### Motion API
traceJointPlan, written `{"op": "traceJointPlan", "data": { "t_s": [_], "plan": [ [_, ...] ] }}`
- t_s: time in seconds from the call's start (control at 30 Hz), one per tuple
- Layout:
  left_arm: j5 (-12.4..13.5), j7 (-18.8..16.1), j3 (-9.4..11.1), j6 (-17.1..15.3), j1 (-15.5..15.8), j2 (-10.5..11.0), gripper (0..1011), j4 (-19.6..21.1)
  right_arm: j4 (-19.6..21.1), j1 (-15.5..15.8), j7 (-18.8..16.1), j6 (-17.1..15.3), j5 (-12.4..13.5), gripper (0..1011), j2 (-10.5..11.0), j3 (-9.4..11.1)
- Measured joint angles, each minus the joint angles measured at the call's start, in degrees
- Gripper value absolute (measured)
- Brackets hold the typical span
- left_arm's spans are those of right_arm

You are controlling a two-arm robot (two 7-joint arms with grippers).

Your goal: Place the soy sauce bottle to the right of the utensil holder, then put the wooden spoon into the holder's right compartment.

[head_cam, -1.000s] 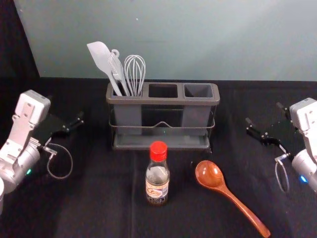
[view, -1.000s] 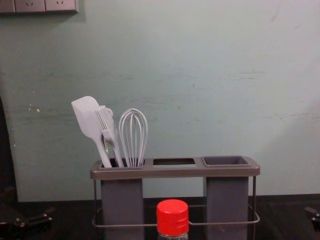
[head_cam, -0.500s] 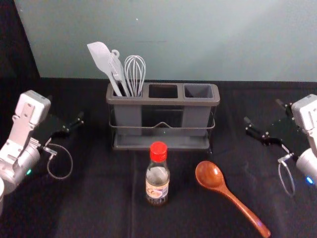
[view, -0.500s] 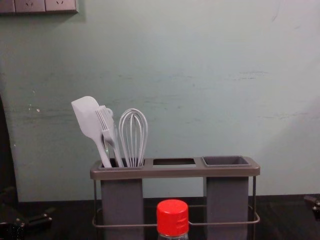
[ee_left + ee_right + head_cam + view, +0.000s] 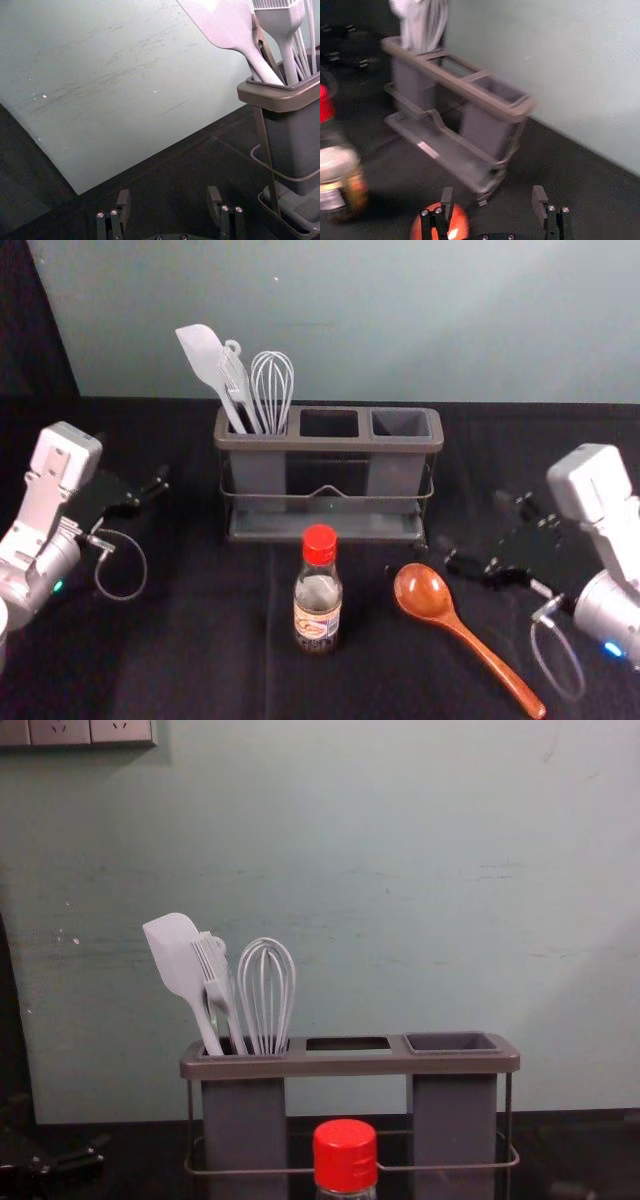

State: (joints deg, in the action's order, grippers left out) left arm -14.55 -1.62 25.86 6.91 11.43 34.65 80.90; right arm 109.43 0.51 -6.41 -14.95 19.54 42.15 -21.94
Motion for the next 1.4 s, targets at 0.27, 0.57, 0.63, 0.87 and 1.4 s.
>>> {"op": "traceJointPlan", "data": {
  "t_s": [0.27, 0.57, 0.63, 0.87, 1.4],
  "plan": [
    [0.0, 0.0, 0.0, 0.0, 0.0, 0.0, 1005, 0.0, 2.61, -2.37, -4.11, -11.74, 1.21, 1002, -0.82, -2.62],
    [0.0, 0.0, 0.0, 0.0, 0.0, 0.0, 1005, 0.0, 0.16, -6.8, -6.39, -21.61, 1.26, 1002, -4.03, -5.0],
    [0.0, 0.0, 0.0, 0.0, 0.0, 0.0, 1005, 0.0, -0.37, -7.43, -6.59, -22.71, 1.17, 1003, -4.62, -5.19],
    [0.0, 0.0, 0.0, 0.0, 0.0, 0.0, 1005, 0.0, -2.47, -8.71, -6.8, -25.11, 0.42, 1002, -6.71, -5.54],
    [0.0, 0.0, 0.0, 0.0, 0.0, 0.0, 1005, 0.0, -5.99, -7.89, -8.22, -26.38, 0.49, 1002, -9.75, -3.25]
  ]
}}
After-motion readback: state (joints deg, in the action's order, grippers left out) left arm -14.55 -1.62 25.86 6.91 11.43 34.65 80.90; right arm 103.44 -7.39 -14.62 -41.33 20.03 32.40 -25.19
